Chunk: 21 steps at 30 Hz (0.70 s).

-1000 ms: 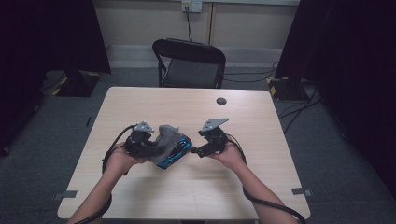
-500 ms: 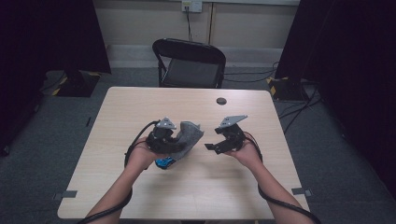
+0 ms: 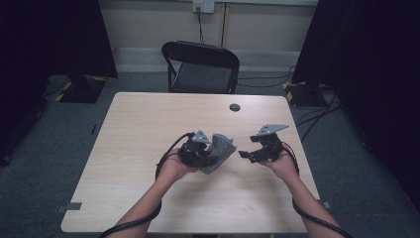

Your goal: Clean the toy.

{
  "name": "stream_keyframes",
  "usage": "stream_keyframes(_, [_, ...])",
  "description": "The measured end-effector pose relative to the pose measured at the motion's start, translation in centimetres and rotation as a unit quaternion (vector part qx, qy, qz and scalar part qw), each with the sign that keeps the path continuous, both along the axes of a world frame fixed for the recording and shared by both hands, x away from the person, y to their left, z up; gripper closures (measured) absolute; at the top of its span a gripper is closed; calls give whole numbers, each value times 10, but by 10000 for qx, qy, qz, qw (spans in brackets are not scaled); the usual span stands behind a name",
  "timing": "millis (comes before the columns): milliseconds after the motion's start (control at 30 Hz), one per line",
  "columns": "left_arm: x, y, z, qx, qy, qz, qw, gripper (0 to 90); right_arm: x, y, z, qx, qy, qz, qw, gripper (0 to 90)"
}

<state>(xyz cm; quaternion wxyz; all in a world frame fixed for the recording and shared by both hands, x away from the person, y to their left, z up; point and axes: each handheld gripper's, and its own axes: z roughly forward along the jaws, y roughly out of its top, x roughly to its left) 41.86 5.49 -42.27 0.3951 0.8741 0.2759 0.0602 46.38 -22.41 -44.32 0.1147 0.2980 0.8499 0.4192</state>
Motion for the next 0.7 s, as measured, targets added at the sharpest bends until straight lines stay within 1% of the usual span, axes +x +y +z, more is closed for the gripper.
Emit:
stream_keyframes(33, [0, -4, -3, 45, -13, -24, 10000, 731, -1, -5, -1, 1, 3, -20, 10000, 152])
stream_keyframes(133, [2, -16, -14, 129, 14, -118, 9998, 729, -2, -8, -1, -36, 41, -28, 10000, 152])
stream_keyframes(233, [2, -27, -23, 198, 62, -196, 9996, 729, -4, -11, 0, -71, 32, -16, 10000, 153])
stream_keyframes(267, [2, -30, -25, 252, 60, -244, 9994, 725, -4, -12, 0, -67, 34, -18, 10000, 152])
stream_keyframes(333, [3, -34, -31, 233, 65, -215, 9995, 702, -4, -14, 2, -13, 42, -45, 10000, 153])
stream_keyframes(433, [2, -37, -38, 279, 111, -223, 9993, 684, -6, -16, 5, 8, 59, -78, 10000, 153])
stream_keyframes(467, [1, -37, -40, 266, 71, -213, 9994, 662, -7, -16, 5, 9, 43, -59, 10000, 153])
stream_keyframes(500, [1, -37, -41, 267, 10, -232, 9994, 616, -8, -15, 5, -9, 38, -43, 10000, 153])
stream_keyframes(533, [0, -37, -42, 225, 36, -194, 9996, 586, -10, -14, 5, -15, 40, -16, 10000, 153])
stream_keyframes(600, [-2, -35, -43, 165, 31, -138, 9998, 555, -12, -13, 5, -11, 49, 41, 10000, 153])
stream_keyframes(633, [-2, -34, -42, 119, 67, -145, 9998, 529, -13, -11, 5, 4, 62, 56, 10000, 153])
stream_keyframes(667, [-3, -32, -42, 63, 49, -116, 9999, 480, -13, -10, 5, 15, 89, 76, 9999, 153])
stream_keyframes(700, [-3, -30, -40, 77, 18, -62, 9999, 440, -13, -9, 6, 34, 116, 104, 9999, 153])
